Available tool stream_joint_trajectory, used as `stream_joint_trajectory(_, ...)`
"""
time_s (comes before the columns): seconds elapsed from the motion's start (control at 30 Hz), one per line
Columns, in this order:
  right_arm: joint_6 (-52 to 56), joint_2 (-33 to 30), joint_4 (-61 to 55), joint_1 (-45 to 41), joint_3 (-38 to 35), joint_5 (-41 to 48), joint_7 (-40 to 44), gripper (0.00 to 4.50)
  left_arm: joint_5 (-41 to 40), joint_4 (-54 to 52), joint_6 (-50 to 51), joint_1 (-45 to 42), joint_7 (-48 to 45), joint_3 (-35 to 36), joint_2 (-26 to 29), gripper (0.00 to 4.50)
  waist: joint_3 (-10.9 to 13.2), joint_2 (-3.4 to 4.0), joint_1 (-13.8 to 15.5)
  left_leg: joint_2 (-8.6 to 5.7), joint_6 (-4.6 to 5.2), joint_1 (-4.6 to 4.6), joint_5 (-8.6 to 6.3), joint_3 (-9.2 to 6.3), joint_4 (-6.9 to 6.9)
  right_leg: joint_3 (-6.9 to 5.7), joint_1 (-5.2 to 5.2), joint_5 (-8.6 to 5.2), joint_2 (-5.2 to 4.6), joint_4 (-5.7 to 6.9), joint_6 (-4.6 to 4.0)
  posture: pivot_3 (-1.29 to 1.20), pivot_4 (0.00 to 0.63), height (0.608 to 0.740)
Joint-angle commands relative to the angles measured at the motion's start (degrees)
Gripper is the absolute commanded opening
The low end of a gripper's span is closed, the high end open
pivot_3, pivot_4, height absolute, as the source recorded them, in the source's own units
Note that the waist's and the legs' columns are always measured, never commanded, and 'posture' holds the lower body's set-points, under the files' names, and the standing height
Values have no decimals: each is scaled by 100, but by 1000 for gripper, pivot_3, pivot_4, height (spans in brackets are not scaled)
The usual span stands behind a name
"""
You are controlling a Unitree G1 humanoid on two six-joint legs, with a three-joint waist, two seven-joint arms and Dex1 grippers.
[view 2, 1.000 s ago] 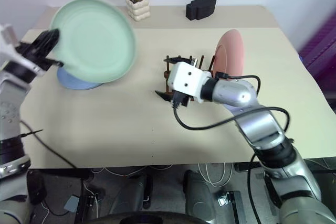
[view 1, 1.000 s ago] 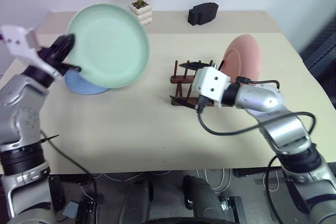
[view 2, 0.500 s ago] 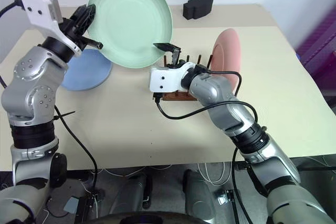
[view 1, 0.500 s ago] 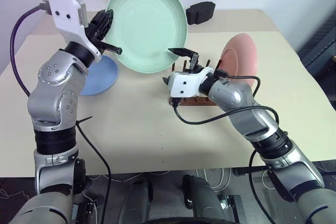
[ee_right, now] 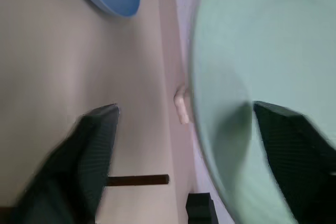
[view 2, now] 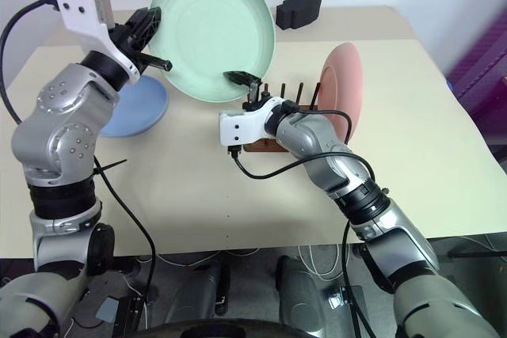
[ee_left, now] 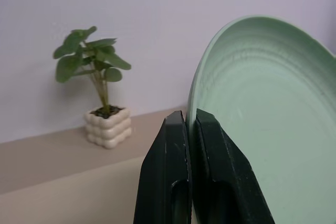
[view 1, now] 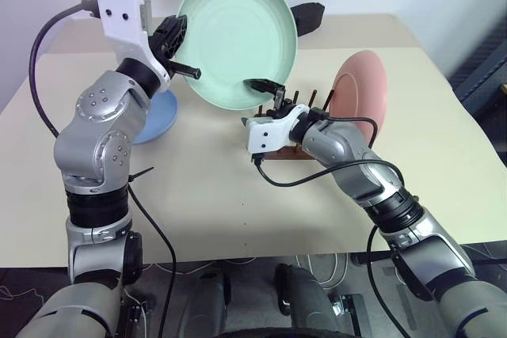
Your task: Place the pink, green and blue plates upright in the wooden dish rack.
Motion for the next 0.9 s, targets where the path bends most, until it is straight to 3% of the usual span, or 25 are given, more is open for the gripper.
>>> stream_joint_trajectory(0.03,-145,70,-111,-71,-91,-102,-74,2147,-39,-291,13,-198,-12,-32,-54,0,0,0,0,0,0,0,0,0,0,0,0,0,0,0,0,0,150,740)
stream_joint_trajectory(0.17,-185,103,-159,-4,-113,-176,-69,63,-58,-302,85,-198,-30,-11,-112,0,0,0,0,0,-1,0,1,-1,0,0,0,0,0,0,0,0,150,740)
stream_joint_trajectory(0.33,-207,116,-237,52,-136,-269,-95,25,-233,-296,204,-194,-43,157,-253,0,0,0,4,0,-6,0,3,-2,0,0,0,0,1,0,0,0,150,740)
stream_joint_trajectory(0.43,-220,98,-260,82,-148,-378,-144,0,-419,-312,252,-184,-107,322,-325,1004,0,0,3,-1,-8,-1,5,-2,0,0,1,0,0,0,0,0,150,740)
stream_joint_trajectory(0.63,-263,85,-244,72,-240,-434,-207,0,-888,-256,-302,-323,-213,894,-401,4216,0,0,0,-1,-10,0,6,-4,0,0,1,0,0,1,0,0,150,740)
stream_joint_trajectory(0.67,-269,81,-241,62,-272,-425,-227,0,-987,-218,-431,-371,-259,1041,-375,4466,0,0,-2,-1,-11,0,6,-4,0,0,1,0,0,1,0,0,150,740)
stream_joint_trajectory(0.9,-136,287,-634,49,-905,441,-139,0,-709,520,-1082,-203,-671,1462,536,4466,1,1,-14,0,-13,4,8,-3,-4,0,1,0,2,5,0,0,150,740)
